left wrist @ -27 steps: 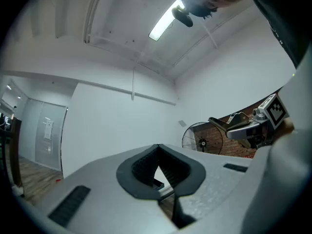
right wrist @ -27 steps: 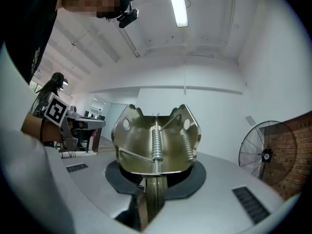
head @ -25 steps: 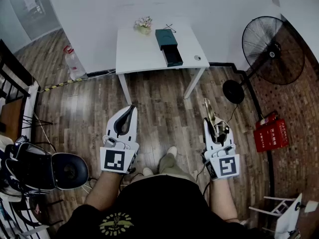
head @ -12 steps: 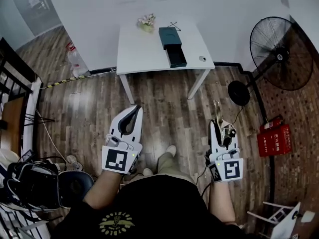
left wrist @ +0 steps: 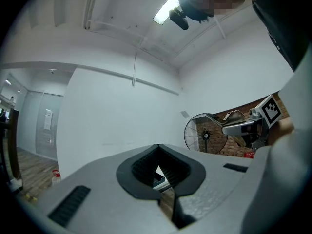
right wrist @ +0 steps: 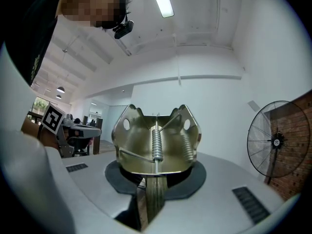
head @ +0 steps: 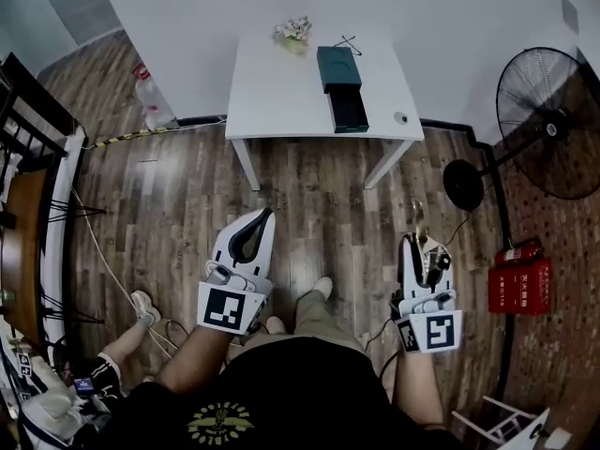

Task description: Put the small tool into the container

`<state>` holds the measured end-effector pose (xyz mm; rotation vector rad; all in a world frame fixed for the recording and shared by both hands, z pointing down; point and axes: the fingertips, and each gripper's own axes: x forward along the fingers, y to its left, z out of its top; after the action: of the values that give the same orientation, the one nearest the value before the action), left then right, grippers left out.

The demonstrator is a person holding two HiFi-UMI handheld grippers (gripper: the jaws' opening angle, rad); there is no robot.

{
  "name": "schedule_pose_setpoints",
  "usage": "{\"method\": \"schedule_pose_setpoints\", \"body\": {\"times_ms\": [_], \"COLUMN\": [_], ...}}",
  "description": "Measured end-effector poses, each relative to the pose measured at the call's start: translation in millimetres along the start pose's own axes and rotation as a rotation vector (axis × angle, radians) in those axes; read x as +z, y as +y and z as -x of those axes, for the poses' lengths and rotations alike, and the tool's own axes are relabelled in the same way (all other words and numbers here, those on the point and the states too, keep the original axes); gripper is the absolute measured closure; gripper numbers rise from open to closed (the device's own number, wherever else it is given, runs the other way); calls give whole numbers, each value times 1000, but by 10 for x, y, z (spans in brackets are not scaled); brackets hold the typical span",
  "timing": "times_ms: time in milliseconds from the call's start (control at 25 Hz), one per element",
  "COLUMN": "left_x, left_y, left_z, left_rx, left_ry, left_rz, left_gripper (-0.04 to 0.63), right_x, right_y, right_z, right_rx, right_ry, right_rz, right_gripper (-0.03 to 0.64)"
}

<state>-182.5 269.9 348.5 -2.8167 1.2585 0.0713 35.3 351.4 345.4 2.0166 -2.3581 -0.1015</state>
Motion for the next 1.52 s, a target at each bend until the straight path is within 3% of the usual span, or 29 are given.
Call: {"method": "schedule_pose_setpoints", "body": {"times_ms": [440,760,880,1040,1520], "left_x": [-198,15,36,89,101], "left_y": [32,15,44,67,-44], "left_z": [-756,-1241,-1392,-1530,-1660], "left_rx": [-34,0,48,96,88], "left_ry": [13,-31,-15,-14,-16], "left_rz": [33,12,-15,-27,-45], "left_gripper": [589,589,589,589,589], "right_x": [-180,-36,-11,26,-51], "right_y": [-474,-894,-1021,-1126,-1281], "right_z": [-569,-825,-881,-953,-1075], "right_rx": [22,50,69,123,138], "right_ry": [33,5,-1,-14,0], "right_rz": [-12,7,12,30,12], "right_gripper": [540,540,540,540,540]}}
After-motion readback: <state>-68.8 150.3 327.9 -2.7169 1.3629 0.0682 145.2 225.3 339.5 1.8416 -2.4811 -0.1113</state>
